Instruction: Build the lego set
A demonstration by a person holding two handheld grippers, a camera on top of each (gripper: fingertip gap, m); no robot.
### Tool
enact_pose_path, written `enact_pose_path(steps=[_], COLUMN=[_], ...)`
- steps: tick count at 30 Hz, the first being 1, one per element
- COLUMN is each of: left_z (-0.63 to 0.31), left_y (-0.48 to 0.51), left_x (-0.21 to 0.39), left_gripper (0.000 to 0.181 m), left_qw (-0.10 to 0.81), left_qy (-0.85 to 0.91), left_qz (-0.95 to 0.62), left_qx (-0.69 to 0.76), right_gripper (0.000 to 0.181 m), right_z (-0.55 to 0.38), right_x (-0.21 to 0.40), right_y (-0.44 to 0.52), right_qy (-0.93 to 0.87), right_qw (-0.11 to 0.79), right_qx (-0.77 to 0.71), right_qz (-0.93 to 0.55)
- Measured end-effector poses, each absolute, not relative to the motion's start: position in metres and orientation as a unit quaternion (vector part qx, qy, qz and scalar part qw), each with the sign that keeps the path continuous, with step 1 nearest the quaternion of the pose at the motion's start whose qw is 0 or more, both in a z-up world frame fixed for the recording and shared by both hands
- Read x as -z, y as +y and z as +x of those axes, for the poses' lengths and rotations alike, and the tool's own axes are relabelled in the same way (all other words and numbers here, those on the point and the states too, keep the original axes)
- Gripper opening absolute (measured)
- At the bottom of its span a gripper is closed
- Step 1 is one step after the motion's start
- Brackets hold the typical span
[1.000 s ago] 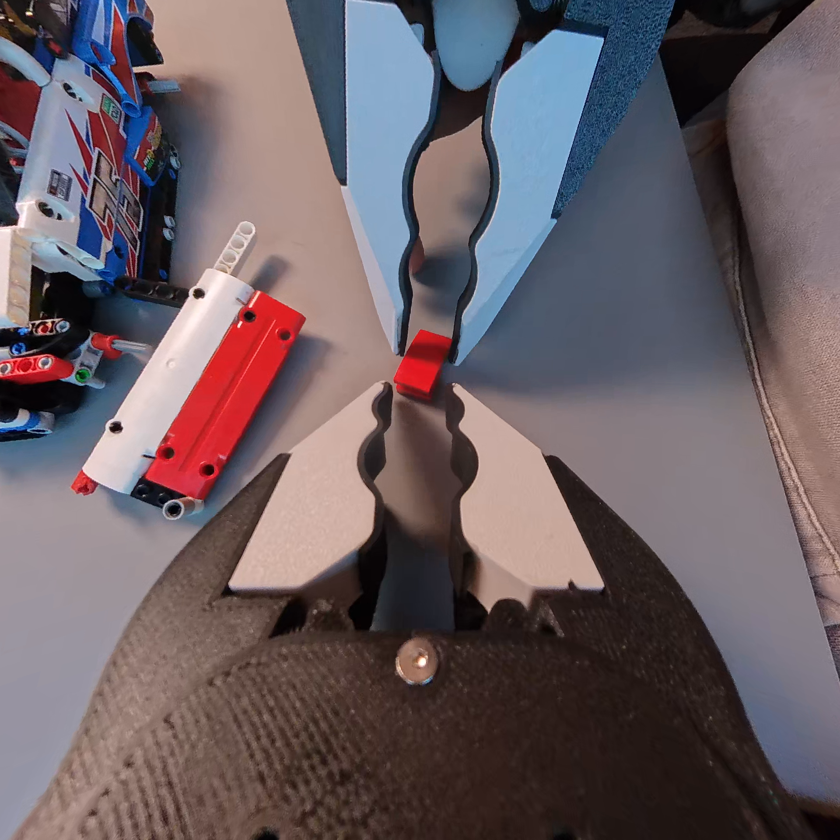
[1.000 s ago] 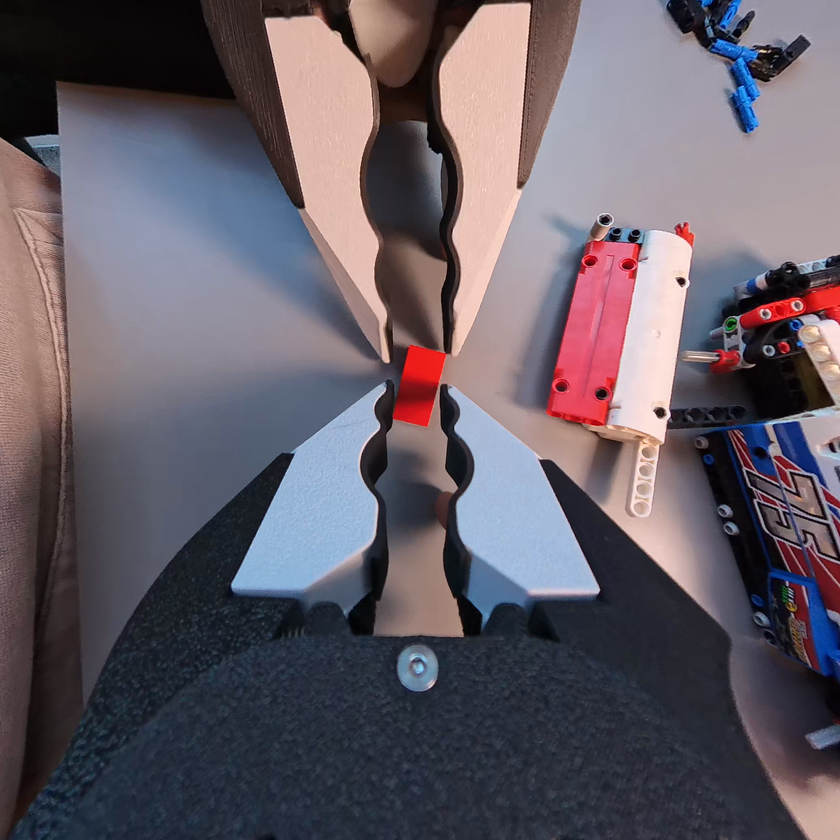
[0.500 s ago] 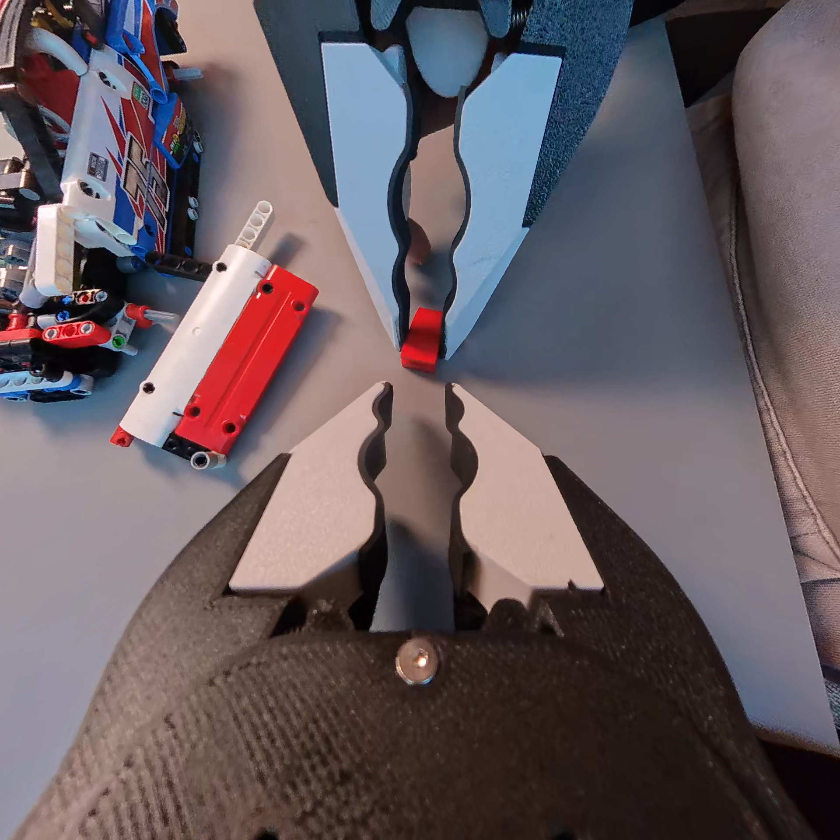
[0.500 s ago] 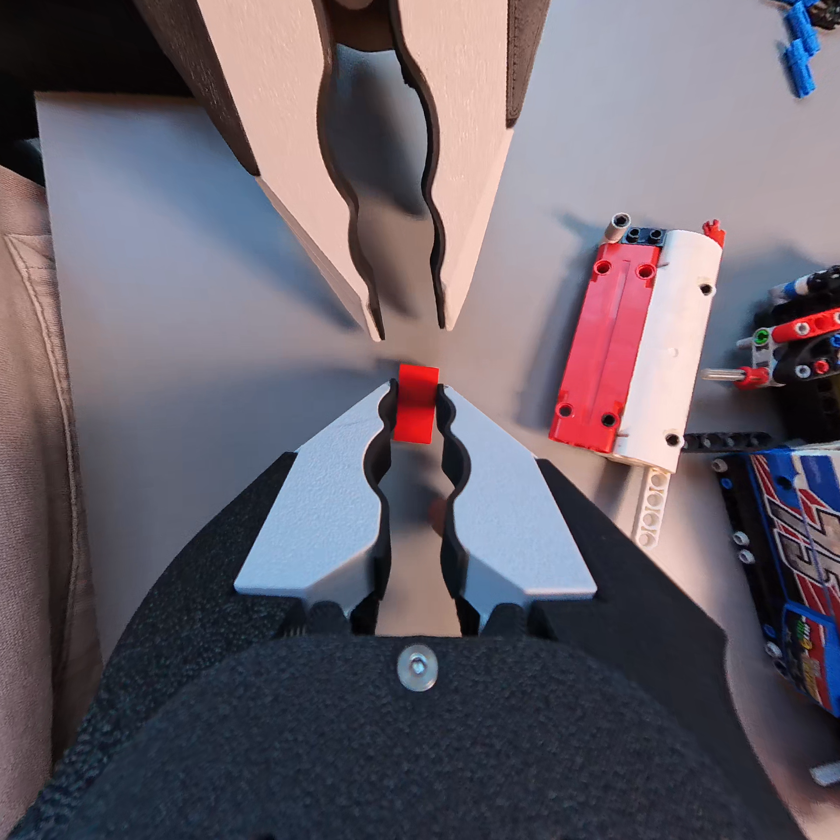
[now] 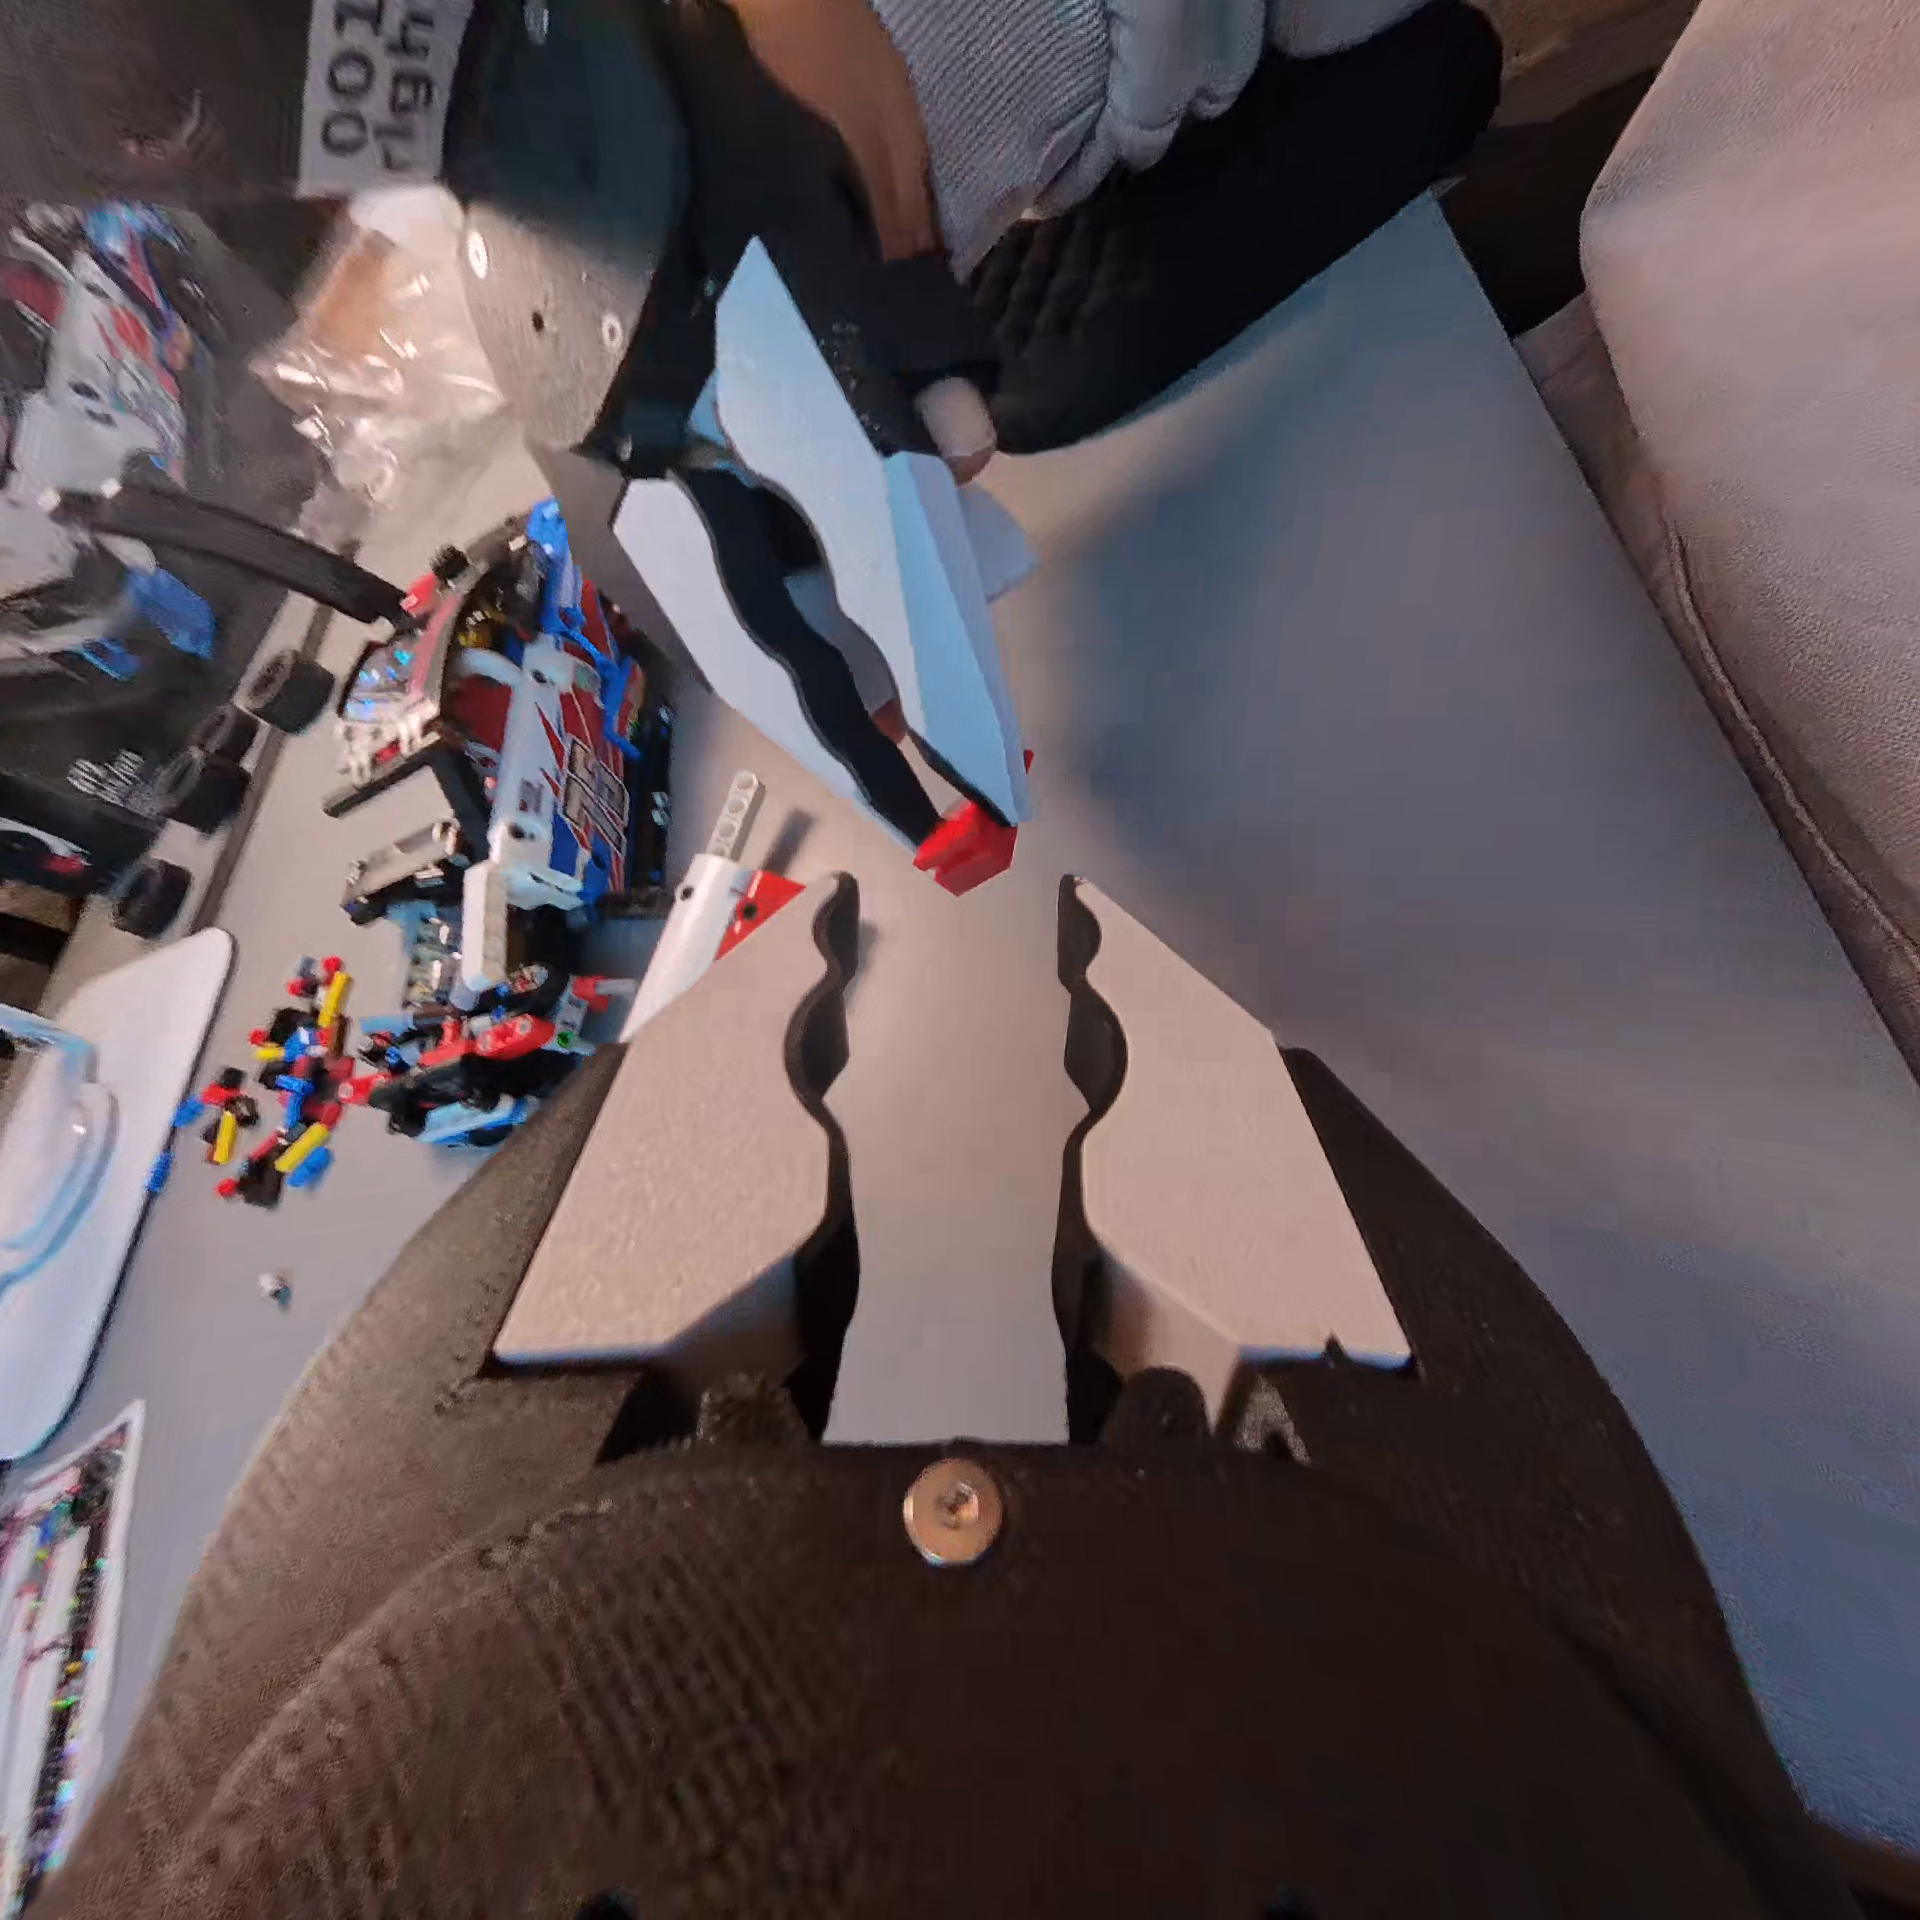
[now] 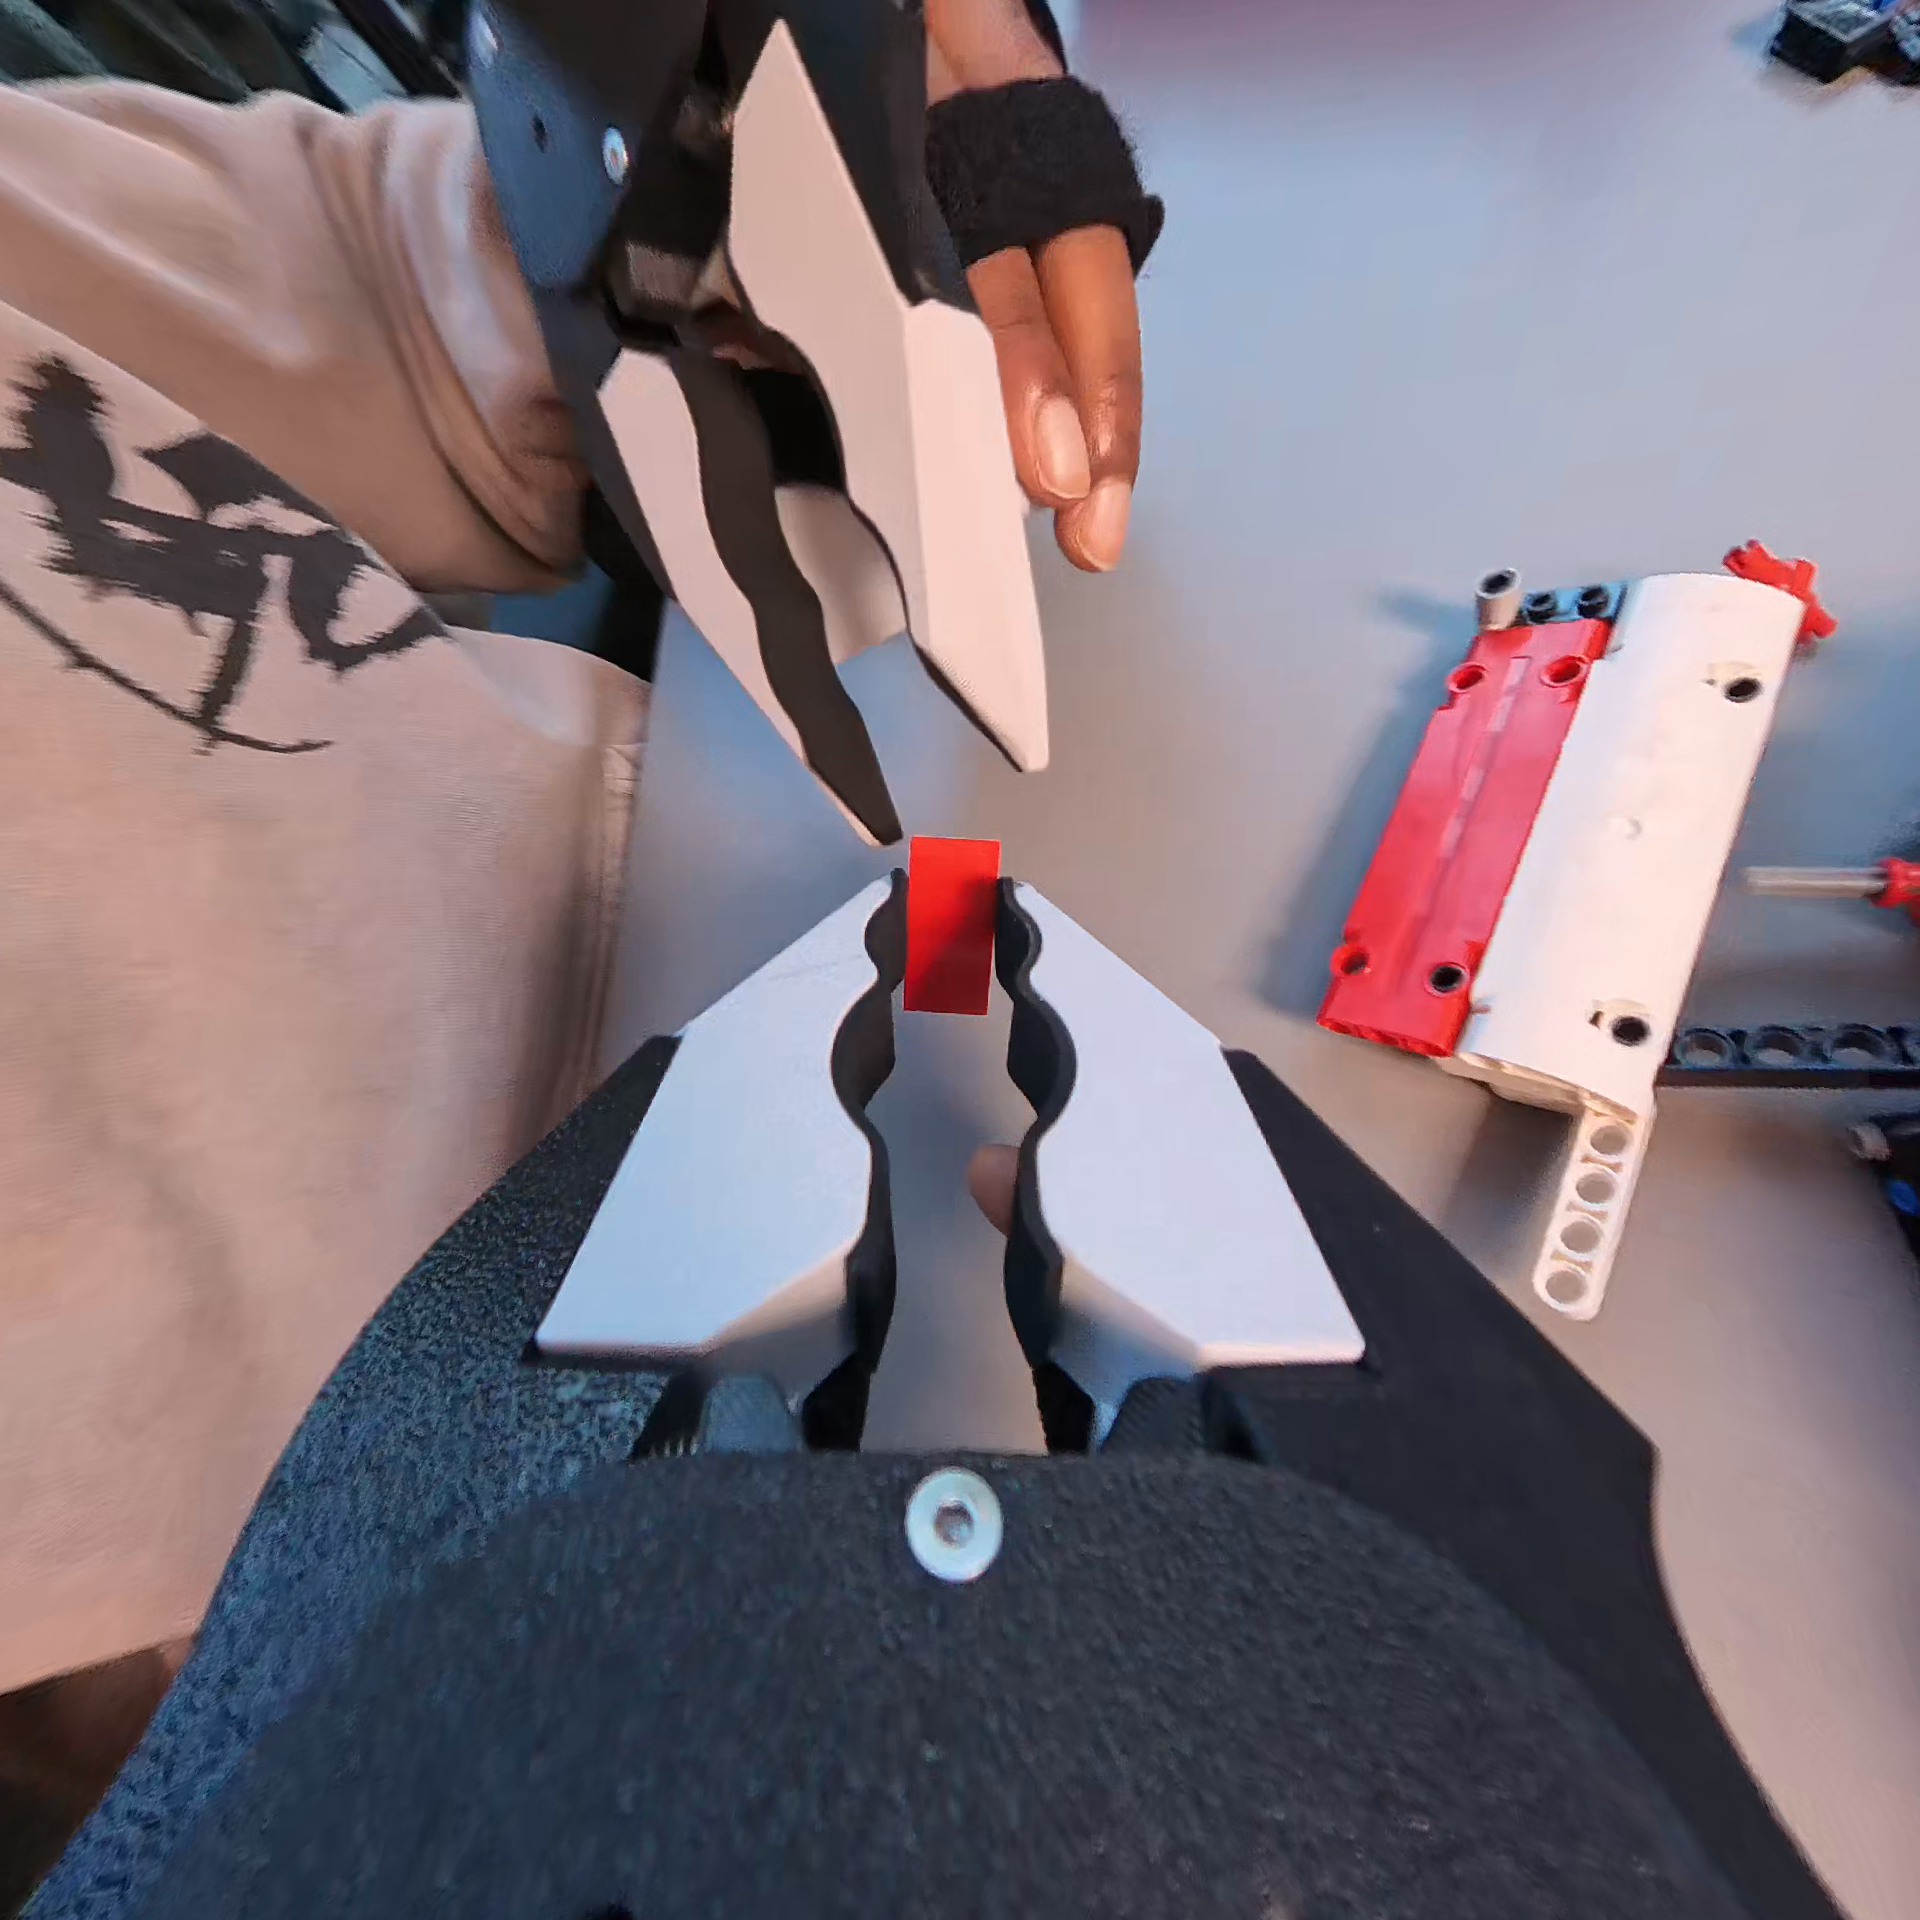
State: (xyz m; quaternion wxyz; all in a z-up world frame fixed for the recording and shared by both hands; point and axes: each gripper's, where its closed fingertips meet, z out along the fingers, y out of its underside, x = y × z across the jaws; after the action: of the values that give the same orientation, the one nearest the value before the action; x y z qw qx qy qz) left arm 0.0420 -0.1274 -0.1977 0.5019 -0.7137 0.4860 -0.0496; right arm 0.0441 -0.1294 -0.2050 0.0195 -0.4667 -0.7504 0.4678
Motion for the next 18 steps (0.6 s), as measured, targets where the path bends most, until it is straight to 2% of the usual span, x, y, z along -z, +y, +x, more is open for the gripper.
enact_pose_path(steps=[7, 18], left_z=[0.059, 0.061], left_y=[-0.133, -0.134], left_x=[0.179, 0.162], left_gripper=[0.017, 0.011], left_qw=[0.548, 0.584], left_qy=[0.526, 0.511], left_qz=[-0.650, -0.630], left_qx=[-0.004, -0.001], right_gripper=[0.013, 0.012], right_z=[0.057, 0.057], right_x=[0.177, 0.156], right_y=[-0.151, -0.150], right_qy=[-0.737, -0.649], right_qw=[-0.091, -0.157], right_qx=[-0.529, -0.601], right_qz=[-0.412, -0.440])
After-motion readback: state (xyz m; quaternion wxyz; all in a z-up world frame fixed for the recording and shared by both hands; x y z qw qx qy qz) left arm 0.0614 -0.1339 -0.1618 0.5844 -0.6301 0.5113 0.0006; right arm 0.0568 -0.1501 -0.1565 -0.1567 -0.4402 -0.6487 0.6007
